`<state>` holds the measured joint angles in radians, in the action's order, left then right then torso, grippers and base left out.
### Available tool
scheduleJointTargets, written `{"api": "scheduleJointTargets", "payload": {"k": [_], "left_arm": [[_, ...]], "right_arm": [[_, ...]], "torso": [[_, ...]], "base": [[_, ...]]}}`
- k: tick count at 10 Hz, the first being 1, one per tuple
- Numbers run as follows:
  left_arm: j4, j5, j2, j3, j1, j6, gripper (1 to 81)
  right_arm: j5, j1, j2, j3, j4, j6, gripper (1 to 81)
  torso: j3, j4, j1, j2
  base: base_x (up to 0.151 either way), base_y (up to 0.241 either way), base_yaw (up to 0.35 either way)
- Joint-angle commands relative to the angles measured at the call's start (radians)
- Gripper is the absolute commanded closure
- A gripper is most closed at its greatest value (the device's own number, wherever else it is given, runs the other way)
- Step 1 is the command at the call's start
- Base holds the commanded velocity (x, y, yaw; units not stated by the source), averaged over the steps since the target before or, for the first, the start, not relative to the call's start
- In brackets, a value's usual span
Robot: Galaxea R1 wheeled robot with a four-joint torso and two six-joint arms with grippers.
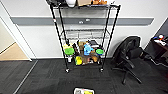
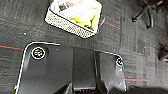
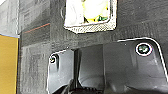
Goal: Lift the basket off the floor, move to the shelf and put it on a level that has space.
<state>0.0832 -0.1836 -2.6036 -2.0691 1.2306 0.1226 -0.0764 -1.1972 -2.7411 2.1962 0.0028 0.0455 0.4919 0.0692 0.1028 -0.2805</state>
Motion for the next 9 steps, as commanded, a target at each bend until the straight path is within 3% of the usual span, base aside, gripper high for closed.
{"api": "scheduleJointTargets", "payload": {"k": [1,5,7,9], "left_arm": [[0.038,0.100,0.028,0.030,-0.046,0.020,1.0],[0.040,0.122,0.031,0.034,-0.046,0.020,1.0],[0.027,0.133,0.017,0.020,-0.046,0.019,1.0],[0.032,0.133,0.016,0.015,-0.046,0.020,1.0]], "right_arm": [[0.052,0.024,-0.004,0.016,0.008,0.002,1.0],[0.052,0.001,-0.018,0.048,0.010,0.005,1.0],[0.052,-0.003,-0.033,0.074,-0.001,0.004,1.0],[0.052,-0.002,-0.047,0.092,-0.003,0.004,1.0]], "torso": [[0.000,0.000,0.063,-0.098],[0.000,0.000,0.146,-0.230],[0.093,0.000,0.188,-0.297],[0.117,0.000,0.219,-0.347]], "base": [[0.000,0.000,0.000],[0.000,0.000,0.000],[0.000,0.000,0.000],[0.000,0.000,0.000]]}}
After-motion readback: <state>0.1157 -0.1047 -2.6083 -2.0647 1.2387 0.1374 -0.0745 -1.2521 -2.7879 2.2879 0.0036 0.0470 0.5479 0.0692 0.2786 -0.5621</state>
